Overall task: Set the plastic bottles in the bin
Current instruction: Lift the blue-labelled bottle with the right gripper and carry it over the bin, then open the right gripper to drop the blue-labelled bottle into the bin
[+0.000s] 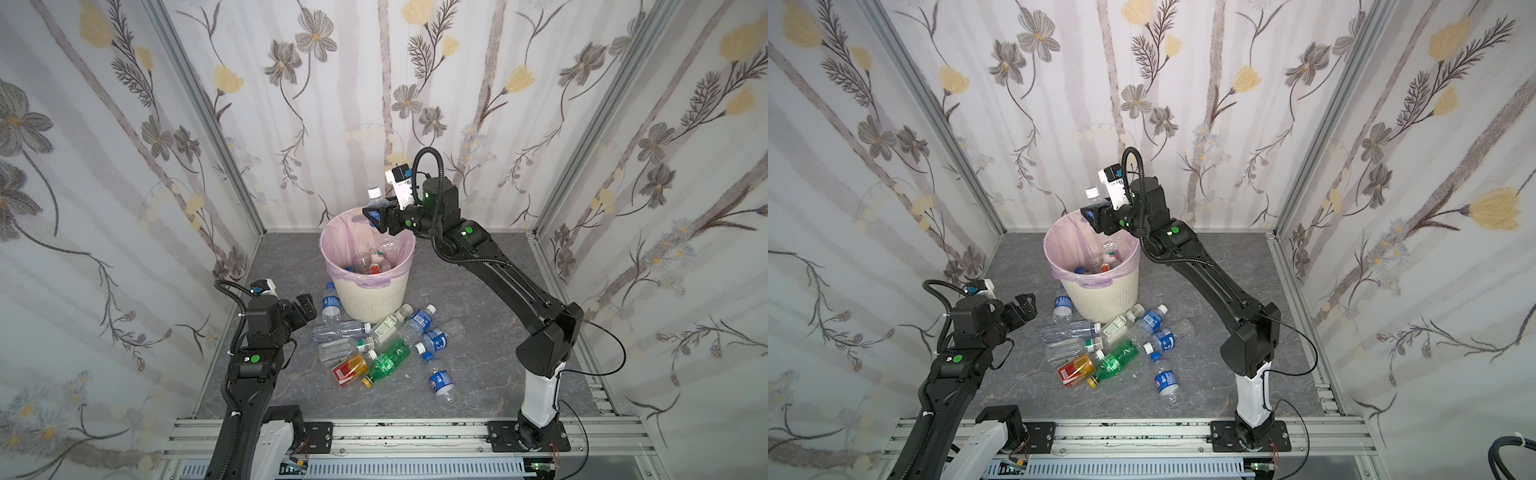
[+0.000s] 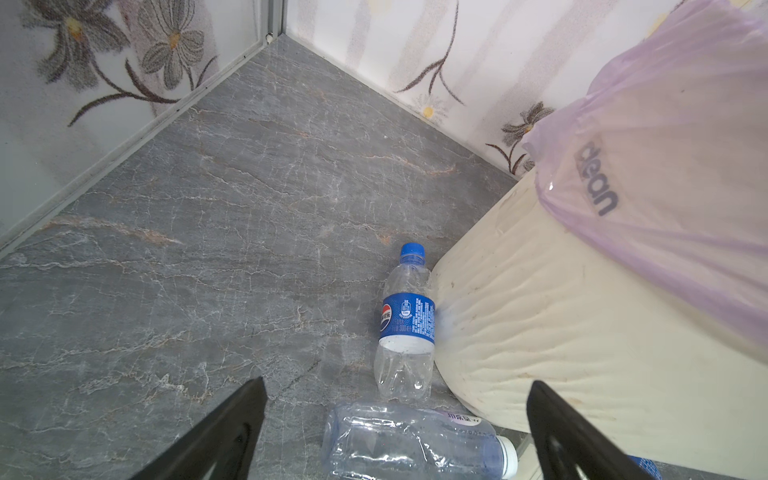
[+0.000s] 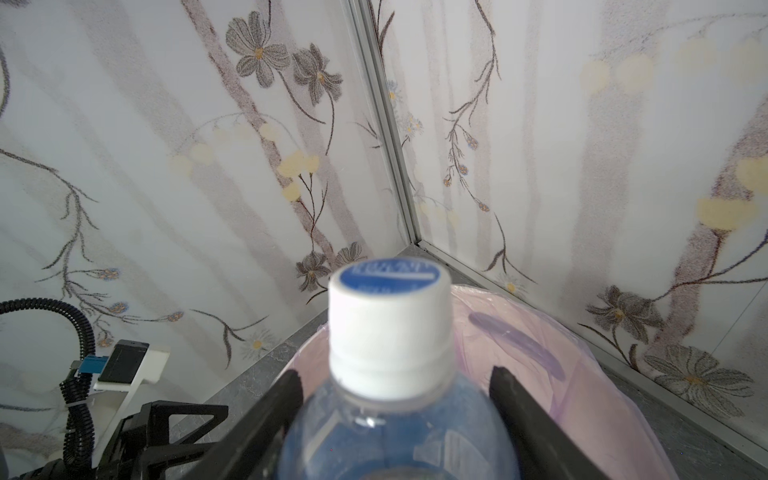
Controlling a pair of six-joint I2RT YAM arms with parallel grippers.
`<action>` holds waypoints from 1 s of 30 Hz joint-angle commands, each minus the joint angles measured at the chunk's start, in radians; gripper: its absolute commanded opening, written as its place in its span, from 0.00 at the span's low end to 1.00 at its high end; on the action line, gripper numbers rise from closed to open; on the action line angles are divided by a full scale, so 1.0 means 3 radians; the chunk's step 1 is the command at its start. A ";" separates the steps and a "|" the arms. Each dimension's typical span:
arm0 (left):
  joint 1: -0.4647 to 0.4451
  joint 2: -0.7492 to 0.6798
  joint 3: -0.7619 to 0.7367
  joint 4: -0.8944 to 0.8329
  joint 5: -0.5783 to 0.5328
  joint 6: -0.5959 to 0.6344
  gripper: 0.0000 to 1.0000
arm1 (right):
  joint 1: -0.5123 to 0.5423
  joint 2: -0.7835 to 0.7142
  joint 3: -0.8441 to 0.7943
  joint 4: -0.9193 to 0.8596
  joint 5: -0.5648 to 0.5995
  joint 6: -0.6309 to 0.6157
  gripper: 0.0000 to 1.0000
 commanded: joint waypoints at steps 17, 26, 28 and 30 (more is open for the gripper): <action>0.0001 0.0122 0.0007 0.0021 0.0111 -0.0017 0.99 | -0.0020 -0.0683 -0.0972 0.0238 0.0350 -0.0216 0.82; 0.0001 0.0472 0.0170 0.0025 0.0306 -0.0086 0.97 | -0.0286 -0.1542 -0.2206 0.0721 0.0425 -0.0173 0.84; -0.0007 0.0661 0.0241 0.0028 0.0417 -0.0076 0.97 | -0.0375 -0.1773 -0.2449 0.0817 0.0431 -0.0145 0.84; -0.0010 0.0836 0.0320 0.0025 0.0502 -0.0015 0.96 | -0.0458 -0.1951 -0.2657 0.0922 0.0442 -0.0113 0.85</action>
